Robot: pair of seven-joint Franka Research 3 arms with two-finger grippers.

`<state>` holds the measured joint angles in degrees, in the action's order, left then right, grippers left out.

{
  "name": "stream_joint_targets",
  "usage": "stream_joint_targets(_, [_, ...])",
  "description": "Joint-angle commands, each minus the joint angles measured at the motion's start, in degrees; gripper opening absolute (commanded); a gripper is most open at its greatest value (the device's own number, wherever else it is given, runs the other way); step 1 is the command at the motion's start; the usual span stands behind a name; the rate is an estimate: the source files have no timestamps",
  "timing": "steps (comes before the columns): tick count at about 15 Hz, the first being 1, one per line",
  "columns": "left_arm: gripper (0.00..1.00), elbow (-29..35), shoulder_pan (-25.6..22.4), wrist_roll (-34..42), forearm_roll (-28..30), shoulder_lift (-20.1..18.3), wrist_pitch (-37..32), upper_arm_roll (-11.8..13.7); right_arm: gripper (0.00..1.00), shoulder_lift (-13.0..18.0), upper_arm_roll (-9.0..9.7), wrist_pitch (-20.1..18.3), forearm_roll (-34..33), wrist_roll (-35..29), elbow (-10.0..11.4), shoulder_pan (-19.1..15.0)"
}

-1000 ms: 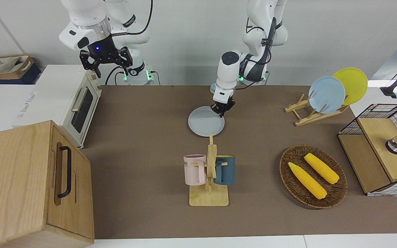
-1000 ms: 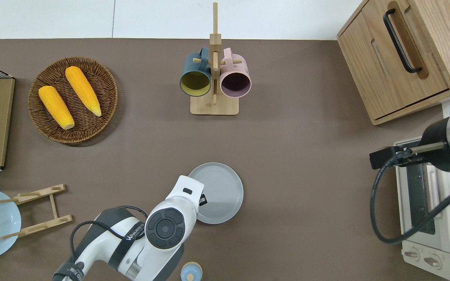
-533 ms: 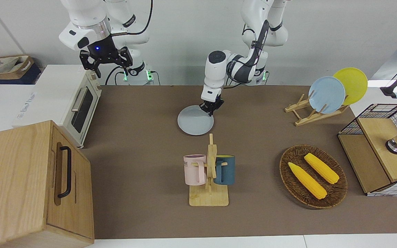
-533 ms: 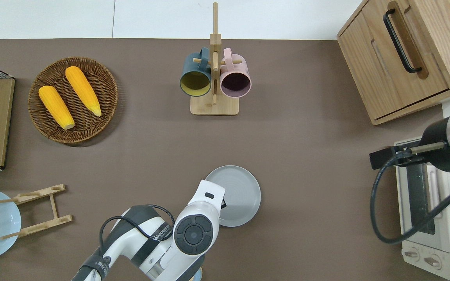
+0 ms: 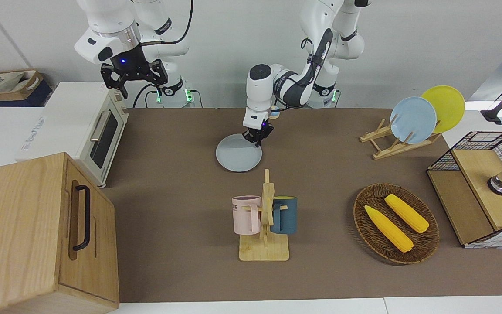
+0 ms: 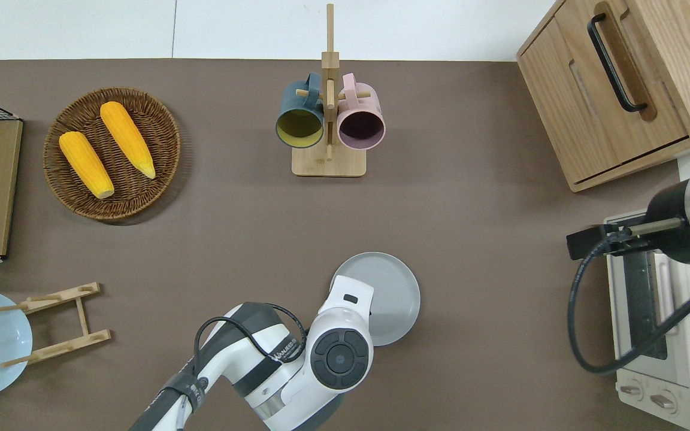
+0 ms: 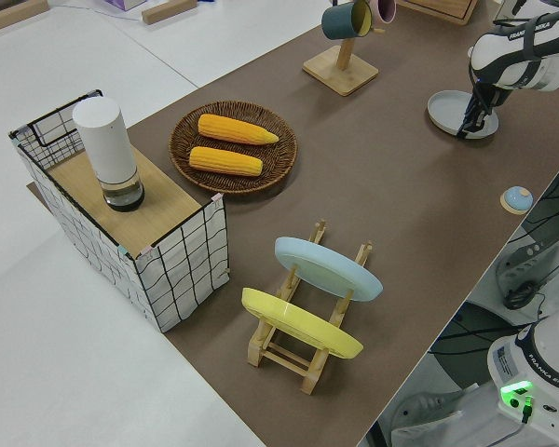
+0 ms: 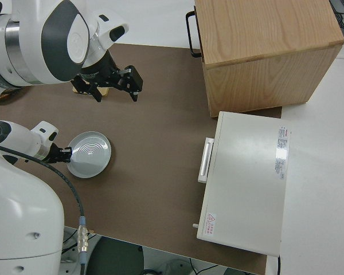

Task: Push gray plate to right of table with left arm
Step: 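Push the gray plate with the left gripper toward the toaster oven, then continue pushing the gray plate farther toward the toaster oven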

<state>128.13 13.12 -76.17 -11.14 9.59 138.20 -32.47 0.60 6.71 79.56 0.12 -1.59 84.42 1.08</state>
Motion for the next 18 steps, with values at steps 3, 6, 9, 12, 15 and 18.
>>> stream_joint_targets(3, [0.00,-6.8,3.5,-4.9,-2.0,5.4,-4.0,0.4,0.983,0.4,0.85,-0.7,0.6,0.0,-0.2,-1.2])
stream_joint_targets(6, [0.00,-8.5,5.1,-8.7,-4.4,7.3,-4.2,0.4,0.983,0.4,0.76,-0.7,0.6,0.0,-0.2,-1.2])
stream_joint_targets(9, [0.00,-10.9,7.0,-12.3,-7.0,9.9,-4.3,0.6,0.983,0.4,0.77,-0.7,0.6,0.0,-0.2,-1.2])
stream_joint_targets(12, [0.00,-12.7,7.7,-14.5,-8.6,11.9,-4.3,0.6,0.983,0.4,0.85,-0.7,0.6,0.0,-0.2,-1.2])
stream_joint_targets(15, [0.00,-14.2,8.9,-15.4,-9.0,13.2,-5.1,0.7,0.983,0.4,0.85,-0.7,0.6,0.0,-0.2,-1.2])
stream_joint_targets(18, [0.00,-14.7,9.5,-15.5,-9.4,14.0,-5.1,0.7,0.983,0.4,0.85,-0.7,0.6,0.0,-0.2,-1.2])
